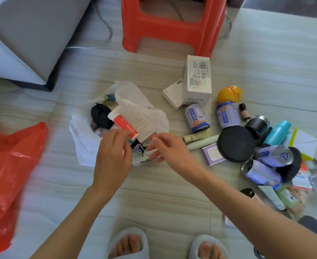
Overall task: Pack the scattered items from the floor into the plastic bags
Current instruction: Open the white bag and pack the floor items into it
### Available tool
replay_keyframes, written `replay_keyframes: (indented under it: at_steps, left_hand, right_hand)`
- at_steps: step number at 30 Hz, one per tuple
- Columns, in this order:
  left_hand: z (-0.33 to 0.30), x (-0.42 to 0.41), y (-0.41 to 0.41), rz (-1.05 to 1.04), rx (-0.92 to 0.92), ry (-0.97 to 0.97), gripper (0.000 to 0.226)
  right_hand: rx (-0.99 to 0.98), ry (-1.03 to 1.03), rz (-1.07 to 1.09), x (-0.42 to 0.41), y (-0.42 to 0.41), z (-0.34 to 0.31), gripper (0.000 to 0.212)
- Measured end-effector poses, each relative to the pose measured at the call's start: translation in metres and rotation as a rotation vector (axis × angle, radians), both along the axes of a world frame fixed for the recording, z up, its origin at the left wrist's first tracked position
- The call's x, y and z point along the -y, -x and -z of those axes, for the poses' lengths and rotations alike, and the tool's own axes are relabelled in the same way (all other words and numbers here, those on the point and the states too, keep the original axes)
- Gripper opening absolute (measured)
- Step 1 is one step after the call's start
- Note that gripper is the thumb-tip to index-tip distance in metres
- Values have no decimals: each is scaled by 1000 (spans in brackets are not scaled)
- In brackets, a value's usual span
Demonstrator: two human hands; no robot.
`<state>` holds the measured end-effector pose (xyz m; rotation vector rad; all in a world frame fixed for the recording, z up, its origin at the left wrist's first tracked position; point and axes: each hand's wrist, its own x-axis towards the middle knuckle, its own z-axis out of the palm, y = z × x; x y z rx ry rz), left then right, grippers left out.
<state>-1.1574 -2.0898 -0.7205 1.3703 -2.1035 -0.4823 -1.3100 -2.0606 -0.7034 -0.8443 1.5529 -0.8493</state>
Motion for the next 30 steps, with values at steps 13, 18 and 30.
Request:
replay_keyframes:
  at_steps: [13,18,30]
  left_hand:
    - [68,-32,166,528,596,-265,53]
    - [101,-1,186,455,666,-304,45]
    - [108,-35,143,271,550,-326,29]
  right_hand:
    - [-1272,-167,-489,-78,150,86,52]
    - [-1388,-246,-799,-74,166,102,81]
    - [-1372,-199,-703,-79,159,116,89]
